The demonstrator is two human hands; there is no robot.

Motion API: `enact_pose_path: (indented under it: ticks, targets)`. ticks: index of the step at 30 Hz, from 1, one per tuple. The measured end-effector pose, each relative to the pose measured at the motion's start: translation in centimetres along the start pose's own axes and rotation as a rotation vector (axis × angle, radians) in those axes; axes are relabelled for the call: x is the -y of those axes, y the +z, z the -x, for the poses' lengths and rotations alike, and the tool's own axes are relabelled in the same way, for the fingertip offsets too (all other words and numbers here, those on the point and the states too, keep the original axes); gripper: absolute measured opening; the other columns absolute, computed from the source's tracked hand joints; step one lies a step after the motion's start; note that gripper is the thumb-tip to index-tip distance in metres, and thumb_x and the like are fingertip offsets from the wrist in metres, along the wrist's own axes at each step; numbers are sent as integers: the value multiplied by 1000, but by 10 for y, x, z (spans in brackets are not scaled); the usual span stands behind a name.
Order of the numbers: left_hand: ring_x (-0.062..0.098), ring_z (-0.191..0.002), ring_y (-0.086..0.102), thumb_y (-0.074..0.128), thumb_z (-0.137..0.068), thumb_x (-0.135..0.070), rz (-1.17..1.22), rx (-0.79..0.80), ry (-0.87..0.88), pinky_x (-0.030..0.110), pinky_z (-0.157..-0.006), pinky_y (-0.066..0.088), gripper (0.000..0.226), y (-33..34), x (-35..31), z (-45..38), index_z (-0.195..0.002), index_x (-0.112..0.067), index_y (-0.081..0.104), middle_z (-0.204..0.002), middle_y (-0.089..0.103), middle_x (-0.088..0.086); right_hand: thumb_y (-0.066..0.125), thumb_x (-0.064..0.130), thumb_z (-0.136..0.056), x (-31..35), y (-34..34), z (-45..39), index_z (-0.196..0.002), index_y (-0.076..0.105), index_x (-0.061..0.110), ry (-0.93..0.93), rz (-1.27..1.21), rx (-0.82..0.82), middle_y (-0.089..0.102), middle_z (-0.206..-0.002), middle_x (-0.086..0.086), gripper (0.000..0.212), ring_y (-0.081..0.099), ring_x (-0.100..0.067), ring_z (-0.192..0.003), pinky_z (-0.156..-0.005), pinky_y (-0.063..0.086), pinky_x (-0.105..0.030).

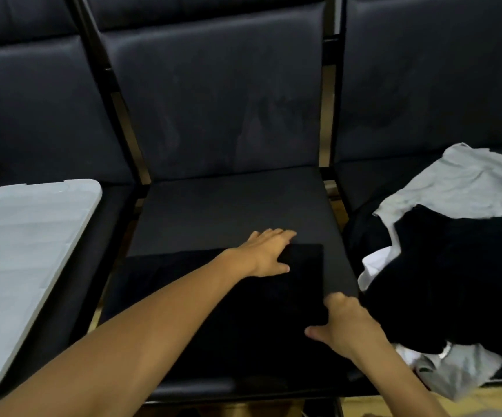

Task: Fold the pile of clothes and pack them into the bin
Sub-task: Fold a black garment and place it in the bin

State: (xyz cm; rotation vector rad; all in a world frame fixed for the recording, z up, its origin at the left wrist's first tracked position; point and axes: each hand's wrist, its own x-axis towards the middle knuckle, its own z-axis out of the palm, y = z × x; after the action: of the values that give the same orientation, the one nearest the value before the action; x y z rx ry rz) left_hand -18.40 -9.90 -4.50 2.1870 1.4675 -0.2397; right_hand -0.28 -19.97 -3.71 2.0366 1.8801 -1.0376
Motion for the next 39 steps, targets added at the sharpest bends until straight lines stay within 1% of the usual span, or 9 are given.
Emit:
enact_pose_path:
  ticks: [5,10,14,20,25,28,31,35,39]
  targets:
    - [18,-95,53,65,-88,-17,122,75,52,30,-85,41,16,-11,-28,-56,-97,-27,57,-91,50,-8,71,50,-82,-38,-33,-17,-124,57,21,12,-200,-15,58,-125,-3,53,58,-24,-117,-93,49,-32]
    - [16,-85,64,61,-74,6,790,-173,-37,28,-82,52,27,-43,-55,-80,-88,-14,72,-90,69,7,76,32,-84,-69,-72,-13,-81,67,19,-130,-560,-86,70,-87,-1,16,70,-18,-85,-76,55,-30]
    - [14,-74,55,44,-69,19,945,-259,77,17,-66,43,45,-78,-45,-60,-62,-18,68,-74,63,7,68,16,-91,-41,-85,13,-110,72,15,-430,-996,128,76,-103,-6,19,73,-21,-98,-89,57,-38]
    - [0,-73,62,37,-65,15,796,-339,110,12,-78,43,50,-90,57,28,-41,-24,59,-74,69,2,71,18,-89,58,-41,11,-98,67,5,-645,-1038,253,74,-96,-10,16,68,-13,-91,-82,52,-31]
    - [1,-89,66,44,-59,5,284,-129,-55,22,-89,48,40,-74,151,116,-50,-27,68,-87,71,-1,61,18,-97,119,0,19,-108,66,8,-665,-809,725,72,-102,-17,16,71,-21,-91,-81,58,-27]
    - [12,-94,67,48,-70,2,27,-110,-188,32,-91,50,37,-58,159,130,-54,-25,68,-86,70,-9,63,27,-96,107,1,3,-103,71,13,-563,-641,468,75,-101,-9,18,73,-19,-92,-82,59,-28]
    - [16,-117,55,52,-84,-4,-143,-149,-40,28,-98,41,35,-42,116,104,-107,-25,68,-121,60,-5,71,41,-87,82,-6,-17,-106,67,28,-294,-225,-94,69,-104,7,24,66,-13,-100,-84,54,-29]
    - [14,-147,21,68,-84,-14,-419,-43,315,37,-119,11,74,-22,55,53,-149,-28,35,-155,34,-7,81,41,-76,86,2,-24,-141,38,20,-47,-60,69,49,-137,-7,81,50,-27,-127,-100,47,-37]
    - [16,-116,52,69,-84,-27,-704,56,359,42,-117,20,31,-23,36,43,-114,-23,63,-115,60,-4,82,31,-76,97,7,-26,-134,41,20,-43,-95,142,54,-129,-6,72,57,-26,-117,-91,52,-37]
